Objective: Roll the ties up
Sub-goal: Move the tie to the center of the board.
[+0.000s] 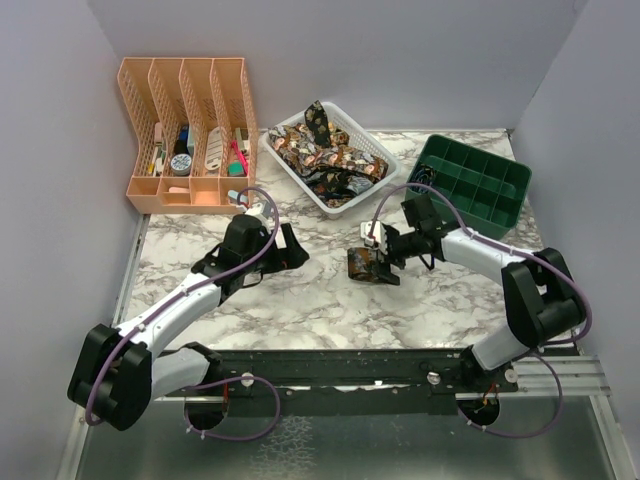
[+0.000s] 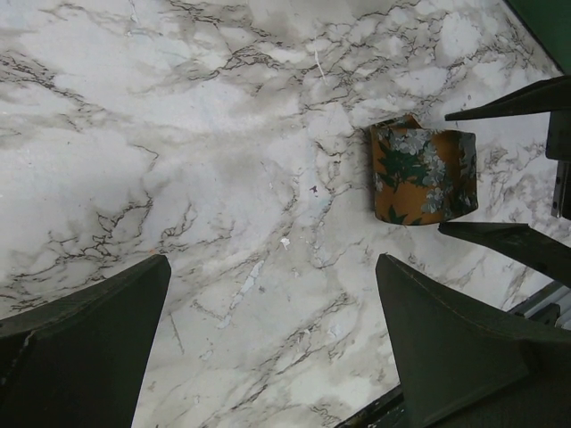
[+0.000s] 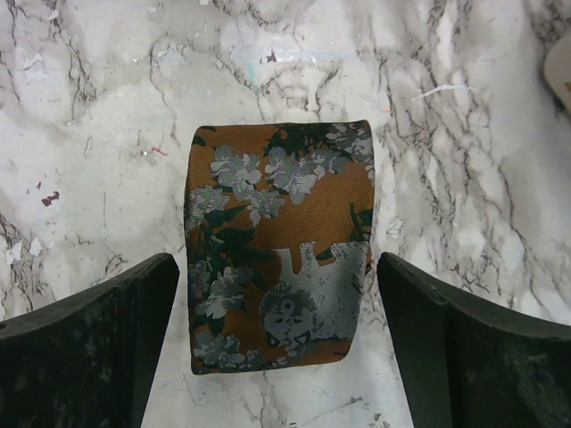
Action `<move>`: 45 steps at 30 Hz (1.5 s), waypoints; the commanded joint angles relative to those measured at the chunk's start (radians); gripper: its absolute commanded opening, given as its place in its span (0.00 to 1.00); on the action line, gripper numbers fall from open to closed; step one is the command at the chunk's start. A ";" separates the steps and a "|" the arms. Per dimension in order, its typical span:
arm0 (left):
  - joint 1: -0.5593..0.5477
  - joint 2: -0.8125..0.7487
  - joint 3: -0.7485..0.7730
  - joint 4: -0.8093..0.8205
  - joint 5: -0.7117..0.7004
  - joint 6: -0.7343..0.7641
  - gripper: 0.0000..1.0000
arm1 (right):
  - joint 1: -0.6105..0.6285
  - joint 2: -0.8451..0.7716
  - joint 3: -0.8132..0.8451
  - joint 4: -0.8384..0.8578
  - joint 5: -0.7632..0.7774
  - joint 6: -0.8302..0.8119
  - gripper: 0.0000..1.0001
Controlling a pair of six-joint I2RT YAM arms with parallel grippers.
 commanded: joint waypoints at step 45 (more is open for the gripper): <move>0.028 -0.071 -0.108 -0.016 0.007 -0.038 0.99 | 0.445 0.255 0.097 0.134 0.279 0.526 0.74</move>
